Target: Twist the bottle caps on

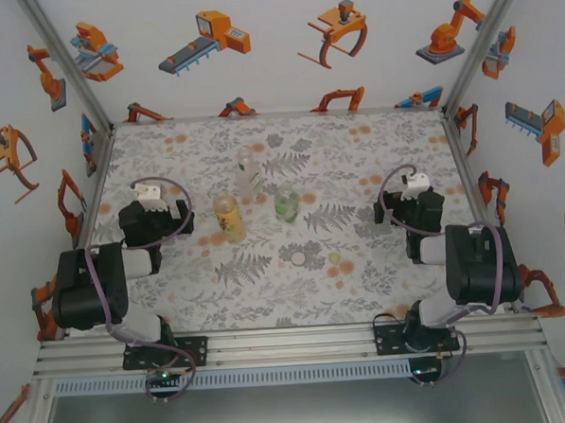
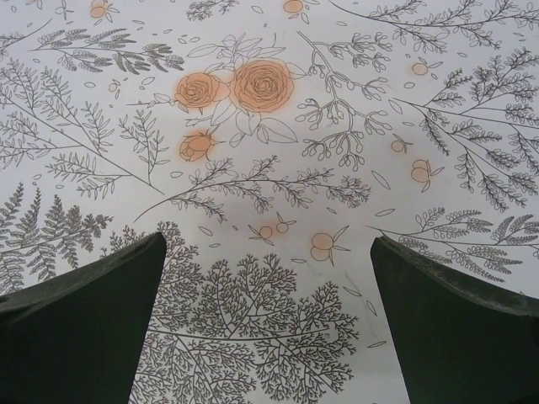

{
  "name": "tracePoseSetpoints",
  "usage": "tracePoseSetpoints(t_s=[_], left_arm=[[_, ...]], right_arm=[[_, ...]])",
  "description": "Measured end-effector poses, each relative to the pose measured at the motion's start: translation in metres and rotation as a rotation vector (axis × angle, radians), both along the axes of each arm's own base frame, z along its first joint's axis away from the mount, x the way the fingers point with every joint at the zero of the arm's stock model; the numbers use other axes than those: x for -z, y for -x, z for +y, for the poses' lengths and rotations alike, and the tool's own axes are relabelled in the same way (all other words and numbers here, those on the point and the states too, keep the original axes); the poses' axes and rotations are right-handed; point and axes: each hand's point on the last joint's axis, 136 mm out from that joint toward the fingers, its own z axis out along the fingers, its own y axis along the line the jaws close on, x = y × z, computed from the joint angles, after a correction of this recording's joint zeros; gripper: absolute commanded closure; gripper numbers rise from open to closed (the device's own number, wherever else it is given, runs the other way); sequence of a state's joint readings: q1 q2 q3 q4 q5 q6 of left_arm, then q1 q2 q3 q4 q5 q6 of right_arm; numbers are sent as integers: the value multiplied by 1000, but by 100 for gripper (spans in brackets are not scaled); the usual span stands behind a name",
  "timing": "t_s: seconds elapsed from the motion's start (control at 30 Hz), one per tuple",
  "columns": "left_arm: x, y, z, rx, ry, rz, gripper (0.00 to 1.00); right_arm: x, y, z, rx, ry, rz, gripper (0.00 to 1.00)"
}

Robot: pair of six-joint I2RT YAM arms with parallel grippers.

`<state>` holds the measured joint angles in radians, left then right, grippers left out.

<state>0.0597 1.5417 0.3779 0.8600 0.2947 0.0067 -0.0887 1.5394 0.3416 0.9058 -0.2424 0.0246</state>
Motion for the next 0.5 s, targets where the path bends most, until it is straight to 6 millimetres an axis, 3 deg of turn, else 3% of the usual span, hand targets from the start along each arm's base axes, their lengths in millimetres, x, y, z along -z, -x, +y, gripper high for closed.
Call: tracePoseSetpoints(t_s=[0.5], left_arm=[[0,0,-1,8,3,0,3]], right_arm=[[0,0,1,-4,-2,0,1]])
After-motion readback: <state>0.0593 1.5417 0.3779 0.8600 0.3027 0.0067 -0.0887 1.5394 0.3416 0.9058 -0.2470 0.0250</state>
